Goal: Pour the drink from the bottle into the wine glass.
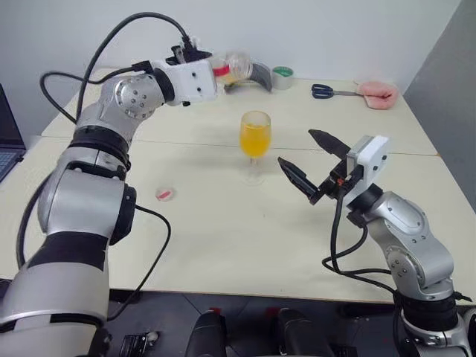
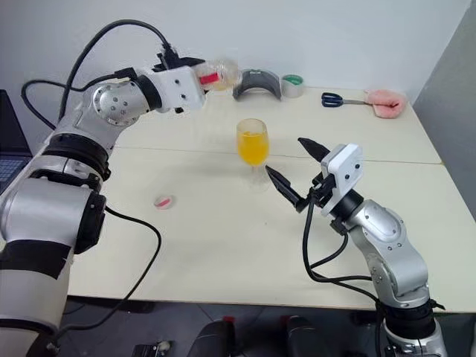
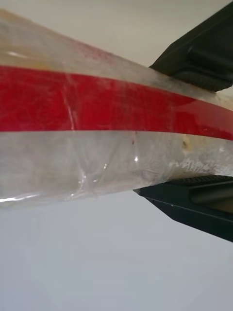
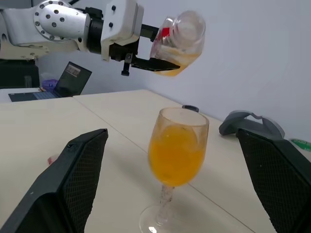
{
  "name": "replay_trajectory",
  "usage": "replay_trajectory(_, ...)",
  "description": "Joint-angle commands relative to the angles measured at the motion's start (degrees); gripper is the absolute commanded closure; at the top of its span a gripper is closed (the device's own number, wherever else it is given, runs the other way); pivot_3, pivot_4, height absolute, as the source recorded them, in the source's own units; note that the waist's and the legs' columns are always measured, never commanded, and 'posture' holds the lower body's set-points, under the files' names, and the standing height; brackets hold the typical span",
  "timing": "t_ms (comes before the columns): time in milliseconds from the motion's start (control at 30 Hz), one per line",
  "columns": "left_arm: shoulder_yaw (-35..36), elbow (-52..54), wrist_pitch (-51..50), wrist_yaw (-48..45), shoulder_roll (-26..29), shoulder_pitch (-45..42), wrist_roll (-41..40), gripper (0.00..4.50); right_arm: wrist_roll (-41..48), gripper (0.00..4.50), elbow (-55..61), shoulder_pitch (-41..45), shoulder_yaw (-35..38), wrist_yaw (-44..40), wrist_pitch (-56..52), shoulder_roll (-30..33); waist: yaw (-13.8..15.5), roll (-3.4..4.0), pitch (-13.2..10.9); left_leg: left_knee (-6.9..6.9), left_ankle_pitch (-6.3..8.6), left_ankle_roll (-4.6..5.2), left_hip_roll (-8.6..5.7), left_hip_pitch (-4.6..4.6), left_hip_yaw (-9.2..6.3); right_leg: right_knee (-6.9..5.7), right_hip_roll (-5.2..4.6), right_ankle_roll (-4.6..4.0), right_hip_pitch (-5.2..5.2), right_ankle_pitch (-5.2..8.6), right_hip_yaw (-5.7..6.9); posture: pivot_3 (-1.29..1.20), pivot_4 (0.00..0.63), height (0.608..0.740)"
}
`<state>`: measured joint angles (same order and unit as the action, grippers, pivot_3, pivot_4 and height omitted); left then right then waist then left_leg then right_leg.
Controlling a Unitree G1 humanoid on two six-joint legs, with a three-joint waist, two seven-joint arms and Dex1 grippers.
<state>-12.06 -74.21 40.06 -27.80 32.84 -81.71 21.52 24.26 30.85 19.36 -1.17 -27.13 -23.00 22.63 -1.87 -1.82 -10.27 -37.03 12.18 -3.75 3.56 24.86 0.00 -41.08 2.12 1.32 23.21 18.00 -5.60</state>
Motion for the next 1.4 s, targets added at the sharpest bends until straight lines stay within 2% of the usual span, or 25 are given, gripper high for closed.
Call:
replay_trajectory(33,8.3,4.4,-6.2,-3.1,-1.4,1.7,-10.4,2.83,1.7,0.0,0.3,1.9,0.1,-1.4,-0.4,0.0,-0.1,0.0,0.0,0.0,0.0,0.0,0.0,0.0,0.01,-0.01,0.0,0.0,0.0,0.0,-0.01,0.0,0.15,0.74)
replay_trajectory(200,15.8,12.0,-16.3,-0.7,-3.2,9.8,-18.9,2.83,4.8,0.0,0.6,2.5,0.7,-6.6,-2.1,3.0,-0.3,0.03,0.0,-0.02,0.0,0.0,0.01,-0.03,-0.03,-0.08,0.0,-0.01,0.0,0.0,-0.01,0.0,0.15,0.74)
replay_trajectory(433,24.1,32.8,-32.6,8.1,-7.6,28.4,-27.6,2.83,10.8,0.0,2.4,-2.5,3.2,-16.7,-2.9,11.2,-0.1,0.02,0.0,-0.1,0.0,0.0,0.0,-0.04,-0.09,-0.14,-0.13,-0.02,-0.05,-0.01,0.09,0.0,0.15,0.74)
replay_trajectory(567,27.0,42.0,-37.4,10.3,-10.1,37.3,-31.5,2.83,11.5,0.0,2.0,-3.3,3.4,-18.6,-2.4,12.4,-0.1,-0.01,0.0,-0.18,0.0,0.01,0.0,-0.04,-0.08,-0.17,-0.14,-0.01,-0.07,-0.02,0.07,0.0,0.15,0.74)
replay_trajectory(700,27.9,47.6,-39.6,10.3,-11.4,42.5,-33.7,2.83,11.6,0.0,1.8,-3.2,2.8,-18.4,-2.3,11.8,0.0,-0.02,0.1,-0.28,0.0,0.01,0.0,-0.06,-0.14,-0.24,-0.08,0.0,-0.12,-0.02,0.09,0.0,0.15,0.74)
replay_trajectory(900,28.9,49.0,-38.9,9.9,-11.8,46.9,-35.3,2.83,11.2,0.0,2.3,-3.5,2.6,-17.4,-2.8,11.3,0.0,-0.03,0.1,-0.39,0.0,0.02,0.0,-0.07,-0.18,-0.24,-0.06,0.02,-0.2,-0.03,0.1,0.0,0.15,0.74)
replay_trajectory(1400,27.5,41.8,-34.8,10.7,-12.2,47.6,-32.8,2.83,11.8,0.0,3.0,-3.2,2.9,-13.3,-4.5,10.2,0.0,-0.04,0.1,-0.47,0.01,0.03,0.0,-0.12,-0.27,-0.2,-0.02,0.04,-0.36,-0.03,0.15,0.0,0.15,0.74)
